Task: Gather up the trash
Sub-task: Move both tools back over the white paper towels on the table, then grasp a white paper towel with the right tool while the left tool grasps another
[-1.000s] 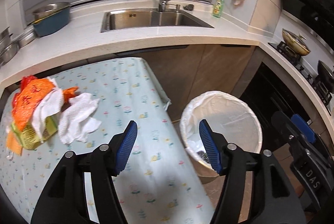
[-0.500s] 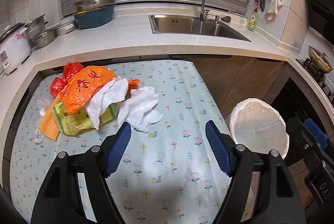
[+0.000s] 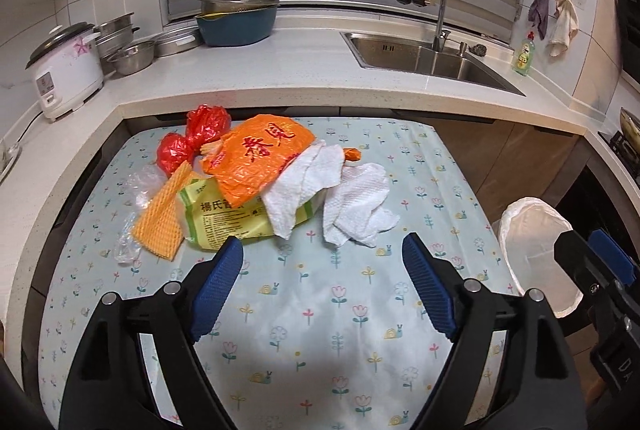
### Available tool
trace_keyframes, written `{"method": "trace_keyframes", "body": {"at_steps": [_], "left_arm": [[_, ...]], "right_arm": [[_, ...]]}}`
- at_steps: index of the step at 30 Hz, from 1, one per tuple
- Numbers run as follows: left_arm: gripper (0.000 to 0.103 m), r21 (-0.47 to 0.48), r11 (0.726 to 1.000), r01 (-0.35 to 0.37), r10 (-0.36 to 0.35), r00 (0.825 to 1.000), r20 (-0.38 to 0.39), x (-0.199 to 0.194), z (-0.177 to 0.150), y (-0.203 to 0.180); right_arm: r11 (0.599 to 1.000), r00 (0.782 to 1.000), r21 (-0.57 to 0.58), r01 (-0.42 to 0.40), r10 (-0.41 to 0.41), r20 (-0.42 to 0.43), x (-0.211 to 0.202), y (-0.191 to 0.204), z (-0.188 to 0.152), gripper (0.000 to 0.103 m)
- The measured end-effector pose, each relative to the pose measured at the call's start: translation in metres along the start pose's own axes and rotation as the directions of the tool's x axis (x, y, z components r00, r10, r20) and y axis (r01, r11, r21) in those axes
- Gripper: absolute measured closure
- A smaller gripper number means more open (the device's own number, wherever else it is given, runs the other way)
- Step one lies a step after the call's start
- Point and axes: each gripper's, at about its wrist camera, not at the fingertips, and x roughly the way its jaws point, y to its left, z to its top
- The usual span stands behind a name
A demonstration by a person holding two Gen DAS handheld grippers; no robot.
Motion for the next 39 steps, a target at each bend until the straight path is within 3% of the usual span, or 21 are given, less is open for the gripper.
{"method": "trace_keyframes", "body": {"at_steps": [17,27,39], "left_arm": [[0.021,-0.105,0.992,-0.064,0.061,0.998,-0.031,0.019,-0.002,0.082],[0.021,-0.109,0.994,-0.033,0.026,0.998,-0.066,0.049,0.000,0.079],[0.021,-0.142,0.990,0.008,-0.027,0.991,-0.131,0.108,0.008,0.063]], "right_arm": [[0.998,0.997,-0.042,-0.036,0.033,-0.068,0.043,0.054,-0.014,0.032],[0.999,0.992,-0.042,-0.032,0.027,-0.122,0.091,0.063,-0.018,0.032],[0.999,0.976,-0.027,-0.039,0.032,-0.217,0.167,0.056,-0.024,0.050]]}}
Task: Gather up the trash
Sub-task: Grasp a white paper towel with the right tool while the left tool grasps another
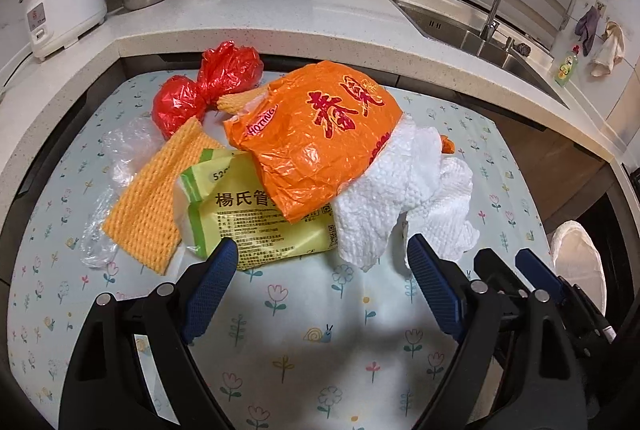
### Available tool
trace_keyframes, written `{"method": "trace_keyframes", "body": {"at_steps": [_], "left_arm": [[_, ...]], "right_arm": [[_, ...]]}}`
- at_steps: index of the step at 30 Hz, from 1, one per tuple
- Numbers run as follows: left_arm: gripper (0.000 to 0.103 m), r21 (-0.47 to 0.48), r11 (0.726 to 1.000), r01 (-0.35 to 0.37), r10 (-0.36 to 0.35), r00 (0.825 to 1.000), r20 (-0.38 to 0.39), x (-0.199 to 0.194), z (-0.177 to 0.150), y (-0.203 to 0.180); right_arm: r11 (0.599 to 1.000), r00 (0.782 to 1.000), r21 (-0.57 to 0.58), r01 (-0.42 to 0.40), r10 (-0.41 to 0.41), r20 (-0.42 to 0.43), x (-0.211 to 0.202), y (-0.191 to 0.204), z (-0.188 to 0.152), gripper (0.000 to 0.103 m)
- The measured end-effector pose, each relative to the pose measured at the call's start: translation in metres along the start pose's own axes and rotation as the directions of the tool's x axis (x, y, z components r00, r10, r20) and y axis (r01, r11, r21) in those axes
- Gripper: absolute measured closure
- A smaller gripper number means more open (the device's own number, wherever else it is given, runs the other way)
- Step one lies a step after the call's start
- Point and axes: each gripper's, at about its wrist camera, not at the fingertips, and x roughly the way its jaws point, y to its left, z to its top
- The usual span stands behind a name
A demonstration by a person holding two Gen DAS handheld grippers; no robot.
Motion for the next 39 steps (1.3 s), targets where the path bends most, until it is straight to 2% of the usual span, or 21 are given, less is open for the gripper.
{"method": "trace_keyframes", "body": {"at_steps": [5,8,12,14,16,19,22,39], "left_arm": [[0.021,-0.025,1.000,0.009,-0.010,1.000,-0.023,0.021,0.006,-0.005],[0.027,-0.034,0.999,0.013,-0.014,0.999,-0.032,0.031,0.010,-0.006],[0.047,-0.030,0.999,0.024,-0.026,0.998,-0.050,0.040,0.012,-0.008],[0.059,-0.028,0.999,0.034,-0.036,0.997,-0.063,0.042,0.012,-0.009],[0.085,-0.021,0.999,0.040,-0.042,0.996,-0.073,0.042,0.010,-0.011],[0.096,-0.013,0.998,0.054,-0.055,0.995,-0.081,0.038,0.005,-0.014],[0.099,-0.004,0.998,0.061,-0.061,0.995,-0.073,0.028,0.003,-0.018],[0.100,0.079,0.988,0.136,-0.135,0.991,-0.017,-0.057,-0.027,-0.068]], "right_arm": [[1.000,0.999,-0.012,-0.019,0.019,-0.025,0.025,0.002,0.002,0.057],[0.999,0.999,-0.020,-0.030,0.029,-0.042,0.037,0.004,0.001,0.063],[0.999,0.998,-0.024,-0.038,0.036,-0.058,0.045,0.005,0.000,0.076],[0.999,0.997,-0.020,-0.043,0.042,-0.063,0.045,0.003,-0.001,0.089],[0.999,0.997,-0.023,-0.038,0.036,-0.066,0.043,0.002,-0.001,0.098],[0.999,0.998,-0.018,-0.033,0.032,-0.049,0.032,-0.001,-0.002,0.100],[0.999,0.999,-0.010,-0.030,0.030,-0.023,0.016,-0.006,-0.002,0.100],[0.998,0.991,0.056,-0.003,-0.004,0.131,-0.093,-0.046,-0.003,0.101]]}}
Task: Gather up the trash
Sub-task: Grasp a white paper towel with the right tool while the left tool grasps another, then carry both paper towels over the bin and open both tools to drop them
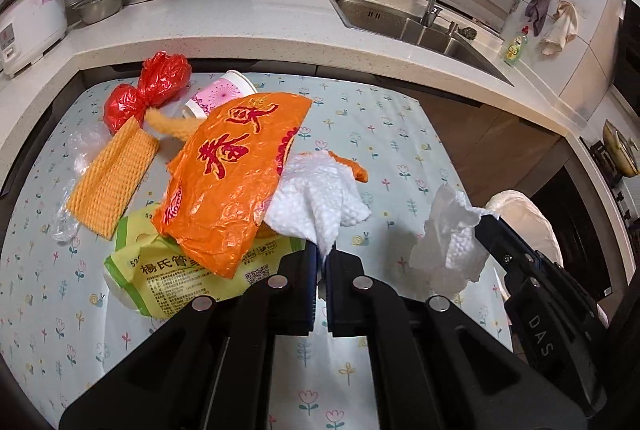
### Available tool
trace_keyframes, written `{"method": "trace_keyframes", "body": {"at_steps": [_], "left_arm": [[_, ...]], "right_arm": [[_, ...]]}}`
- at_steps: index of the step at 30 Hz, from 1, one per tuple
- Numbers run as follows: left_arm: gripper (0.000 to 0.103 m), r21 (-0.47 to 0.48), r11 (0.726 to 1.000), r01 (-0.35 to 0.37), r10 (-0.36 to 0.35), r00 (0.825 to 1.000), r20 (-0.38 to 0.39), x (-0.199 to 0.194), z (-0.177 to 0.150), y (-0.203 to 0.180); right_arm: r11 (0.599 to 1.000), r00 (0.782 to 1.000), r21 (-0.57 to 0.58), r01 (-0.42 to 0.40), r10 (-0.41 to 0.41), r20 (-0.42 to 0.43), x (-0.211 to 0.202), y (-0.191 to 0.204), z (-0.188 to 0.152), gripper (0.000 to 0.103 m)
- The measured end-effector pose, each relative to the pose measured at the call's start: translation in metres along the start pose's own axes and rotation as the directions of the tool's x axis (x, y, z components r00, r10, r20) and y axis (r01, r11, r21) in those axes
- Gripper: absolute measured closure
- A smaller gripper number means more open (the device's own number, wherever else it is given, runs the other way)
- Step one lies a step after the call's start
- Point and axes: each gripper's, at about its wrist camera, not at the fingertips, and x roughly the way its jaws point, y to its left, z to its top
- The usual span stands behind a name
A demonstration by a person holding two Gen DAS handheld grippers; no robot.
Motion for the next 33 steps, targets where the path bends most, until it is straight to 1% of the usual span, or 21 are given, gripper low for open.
{"method": "trace_keyframes", "body": {"at_steps": [10,15,20,27,33], "left_arm": [[0.100,0.029,0.999,0.036,-0.038,0.996,0.076,-0.048,0.002,-0.027],[0.100,0.035,0.999,0.041,-0.045,0.993,0.110,-0.065,0.005,-0.036],[0.100,0.057,0.997,0.053,-0.061,0.989,0.137,-0.079,0.008,-0.050],[0.100,0.091,0.993,0.077,-0.090,0.985,0.144,-0.086,0.006,-0.076],[0.100,0.136,0.985,0.109,-0.128,0.982,0.136,-0.086,0.005,-0.106]], "right_arm": [[1.000,0.998,0.013,-0.010,0.009,0.068,-0.050,-0.018,0.003,0.101],[0.999,0.995,0.032,-0.022,0.019,0.095,-0.069,-0.027,0.005,0.101],[0.999,0.992,0.045,-0.013,0.007,0.125,-0.086,-0.039,0.009,0.101],[0.998,0.988,0.062,0.015,-0.024,0.154,-0.105,-0.058,0.012,0.101],[0.994,0.983,0.096,0.053,-0.068,0.169,-0.119,-0.085,0.012,0.101]]}}
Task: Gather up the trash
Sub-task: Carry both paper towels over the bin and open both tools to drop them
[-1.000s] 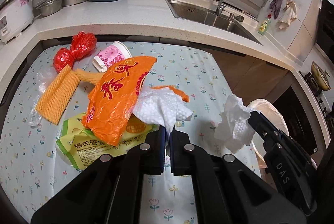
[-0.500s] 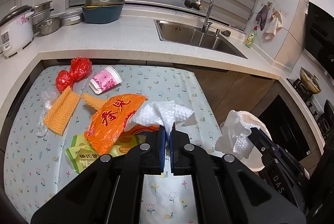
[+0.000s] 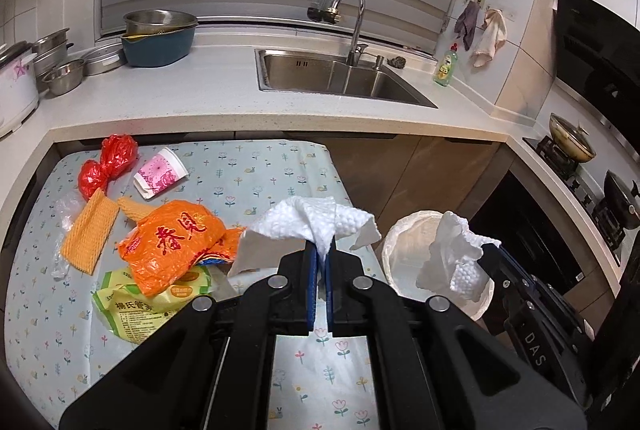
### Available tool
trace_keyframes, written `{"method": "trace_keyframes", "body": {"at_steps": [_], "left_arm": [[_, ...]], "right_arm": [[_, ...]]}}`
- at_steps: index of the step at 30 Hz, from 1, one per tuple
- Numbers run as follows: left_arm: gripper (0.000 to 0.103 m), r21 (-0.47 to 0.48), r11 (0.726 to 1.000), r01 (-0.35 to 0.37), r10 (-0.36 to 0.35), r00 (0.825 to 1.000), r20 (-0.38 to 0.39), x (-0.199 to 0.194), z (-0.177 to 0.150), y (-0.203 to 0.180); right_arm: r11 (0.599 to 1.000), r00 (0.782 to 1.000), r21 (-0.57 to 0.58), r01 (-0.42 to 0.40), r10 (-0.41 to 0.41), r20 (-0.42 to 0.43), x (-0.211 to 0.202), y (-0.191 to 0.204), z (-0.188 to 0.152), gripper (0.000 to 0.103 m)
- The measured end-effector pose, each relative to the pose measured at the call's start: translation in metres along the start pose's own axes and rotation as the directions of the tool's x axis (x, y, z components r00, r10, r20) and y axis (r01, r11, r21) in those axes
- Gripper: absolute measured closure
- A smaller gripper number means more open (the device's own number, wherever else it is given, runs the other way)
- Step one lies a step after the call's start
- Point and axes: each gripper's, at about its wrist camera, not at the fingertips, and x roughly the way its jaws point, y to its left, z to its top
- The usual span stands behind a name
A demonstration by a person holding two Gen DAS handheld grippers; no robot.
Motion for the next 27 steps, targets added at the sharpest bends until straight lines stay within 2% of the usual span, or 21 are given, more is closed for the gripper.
{"method": "trace_keyframes", "body": {"at_steps": [13,21,27], "left_arm": [[0.100,0.099,0.987,0.127,-0.120,0.990,-0.070,0.036,0.003,-0.080],[0.100,0.151,0.962,0.226,-0.202,0.966,-0.163,0.079,-0.001,-0.128],[0.100,0.181,0.947,0.264,-0.223,0.950,-0.220,0.110,-0.004,-0.152]], "right_arm": [[0.992,0.994,0.071,0.106,-0.107,0.012,-0.015,-0.068,0.002,0.101],[0.978,0.986,0.128,0.166,-0.166,-0.005,-0.012,-0.108,-0.002,0.101],[0.967,0.980,0.157,0.198,-0.198,-0.020,-0.008,-0.131,-0.007,0.101]]}}
